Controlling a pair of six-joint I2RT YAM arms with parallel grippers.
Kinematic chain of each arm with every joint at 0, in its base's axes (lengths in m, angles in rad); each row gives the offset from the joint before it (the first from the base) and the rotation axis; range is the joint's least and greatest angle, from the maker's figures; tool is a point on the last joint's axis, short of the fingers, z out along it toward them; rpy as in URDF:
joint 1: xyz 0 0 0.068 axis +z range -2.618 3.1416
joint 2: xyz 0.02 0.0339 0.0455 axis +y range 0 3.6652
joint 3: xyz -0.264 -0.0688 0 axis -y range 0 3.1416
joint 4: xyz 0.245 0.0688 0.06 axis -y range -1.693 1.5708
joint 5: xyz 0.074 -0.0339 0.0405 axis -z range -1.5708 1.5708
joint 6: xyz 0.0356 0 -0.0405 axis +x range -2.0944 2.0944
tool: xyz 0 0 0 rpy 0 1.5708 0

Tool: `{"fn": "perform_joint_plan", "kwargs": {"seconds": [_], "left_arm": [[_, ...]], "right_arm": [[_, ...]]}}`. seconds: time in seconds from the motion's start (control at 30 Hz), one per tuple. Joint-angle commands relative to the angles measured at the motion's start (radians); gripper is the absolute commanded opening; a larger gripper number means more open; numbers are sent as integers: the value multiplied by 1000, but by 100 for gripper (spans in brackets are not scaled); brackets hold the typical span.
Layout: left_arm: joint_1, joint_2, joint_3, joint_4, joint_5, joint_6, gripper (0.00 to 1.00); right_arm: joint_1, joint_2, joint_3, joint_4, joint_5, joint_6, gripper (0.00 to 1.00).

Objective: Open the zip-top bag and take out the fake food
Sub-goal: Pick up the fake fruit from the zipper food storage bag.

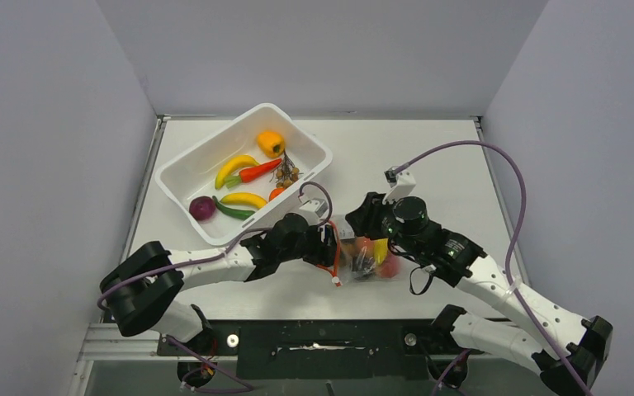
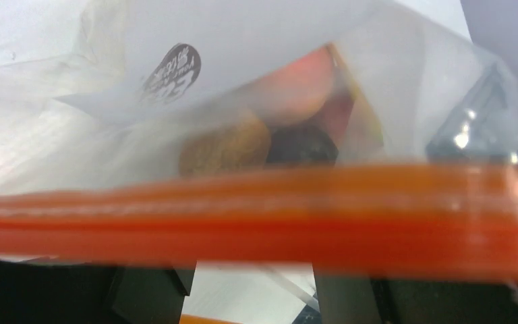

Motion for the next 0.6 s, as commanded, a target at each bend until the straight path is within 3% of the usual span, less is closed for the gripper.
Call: {"fn": "perform_joint_plan", "kwargs": {"seconds": [0.0,0.13,0.3,0.57], "left_arm": [[-7,-10,-33,115,-1,-13,56],[-7,-6,-50,107,-7,-11,56],[-8,-9,-77,177,8,-17,56],[-56,15,-117,356,-58,105,63]], "right_arm": [[4,-45,14,26,80,-6,42],[3,-86,16,-54,190,-12,46],[-29,-143,-13,-172,294,23,60],[-171,-203,-126,-209,199,74,63]]}}
